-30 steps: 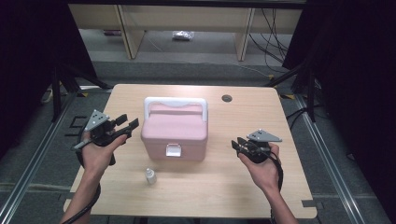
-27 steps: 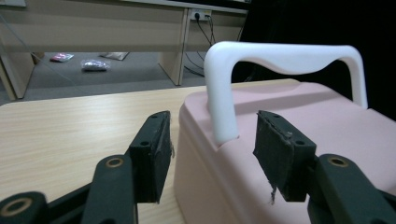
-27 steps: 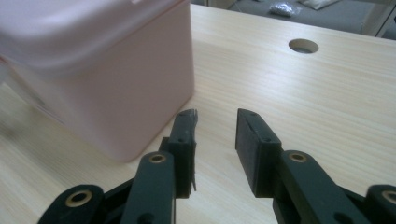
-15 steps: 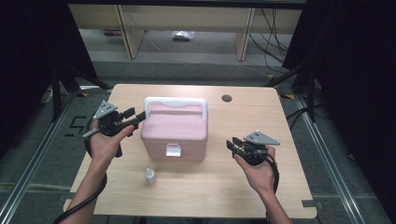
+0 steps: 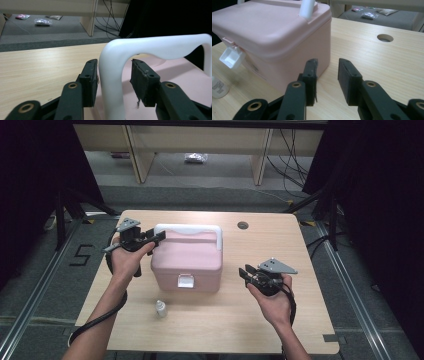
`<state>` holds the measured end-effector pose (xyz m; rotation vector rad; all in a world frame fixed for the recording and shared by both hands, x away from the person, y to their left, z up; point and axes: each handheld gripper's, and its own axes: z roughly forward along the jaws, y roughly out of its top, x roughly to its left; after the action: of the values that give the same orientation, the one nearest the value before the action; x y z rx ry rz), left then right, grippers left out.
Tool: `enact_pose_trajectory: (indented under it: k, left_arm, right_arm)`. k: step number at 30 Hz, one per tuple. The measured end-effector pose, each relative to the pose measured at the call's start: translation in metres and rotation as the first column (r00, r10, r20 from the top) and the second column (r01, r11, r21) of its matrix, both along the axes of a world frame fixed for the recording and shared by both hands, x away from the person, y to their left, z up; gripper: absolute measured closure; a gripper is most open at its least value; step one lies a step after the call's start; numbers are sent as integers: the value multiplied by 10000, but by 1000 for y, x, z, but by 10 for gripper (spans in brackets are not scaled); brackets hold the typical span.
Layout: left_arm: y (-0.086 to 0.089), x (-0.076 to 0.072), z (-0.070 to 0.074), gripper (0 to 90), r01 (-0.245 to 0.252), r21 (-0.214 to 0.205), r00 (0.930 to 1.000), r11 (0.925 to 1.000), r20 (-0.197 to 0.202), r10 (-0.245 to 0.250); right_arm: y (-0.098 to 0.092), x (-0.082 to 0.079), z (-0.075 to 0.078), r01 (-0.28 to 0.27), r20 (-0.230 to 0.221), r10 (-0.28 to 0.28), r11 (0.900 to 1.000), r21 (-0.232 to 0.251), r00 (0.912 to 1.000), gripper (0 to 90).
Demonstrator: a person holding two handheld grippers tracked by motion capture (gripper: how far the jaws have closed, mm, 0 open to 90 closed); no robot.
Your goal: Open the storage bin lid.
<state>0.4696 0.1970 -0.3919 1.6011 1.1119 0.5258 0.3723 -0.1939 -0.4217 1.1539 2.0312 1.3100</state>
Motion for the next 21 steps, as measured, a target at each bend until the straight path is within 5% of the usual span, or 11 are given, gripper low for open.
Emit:
enact_pose_trajectory:
  k: [5, 7, 8, 10, 15, 21]
  left_arm:
    - [0, 3, -1, 708, -151, 57, 9998, 9999, -117, 152]
    - [-1, 2, -1, 711, -177, 104, 9998, 9998, -131, 178]
    - [-1, 1, 0, 712, -201, 131, 9996, 9997, -205, 204]
    - [-1, 0, 1, 713, -231, 63, 9991, 9997, -354, 233]
    - [-1, -1, 5, 713, -181, 144, 9985, 9997, -511, 189]
    - [0, 2, 10, 713, -175, 87, 9977, 9998, -652, 180]
  right_arm:
    - [5, 1, 3, -32, -124, 34, 9999, 161, 9999, 699]
    - [8, 0, 4, 21, -369, -8, 9993, 363, 9993, 710]
    - [7, 2, 3, -82, 113, 81, 10000, 48, 9999, 717]
    - [10, 2, 3, -259, -19, 259, 9995, 163, 9997, 744]
    - [14, 1, 2, -599, -80, 600, 9981, 128, 9982, 890]
    - [21, 1, -1, -1014, -196, 1014, 9948, -9, 9947, 900]
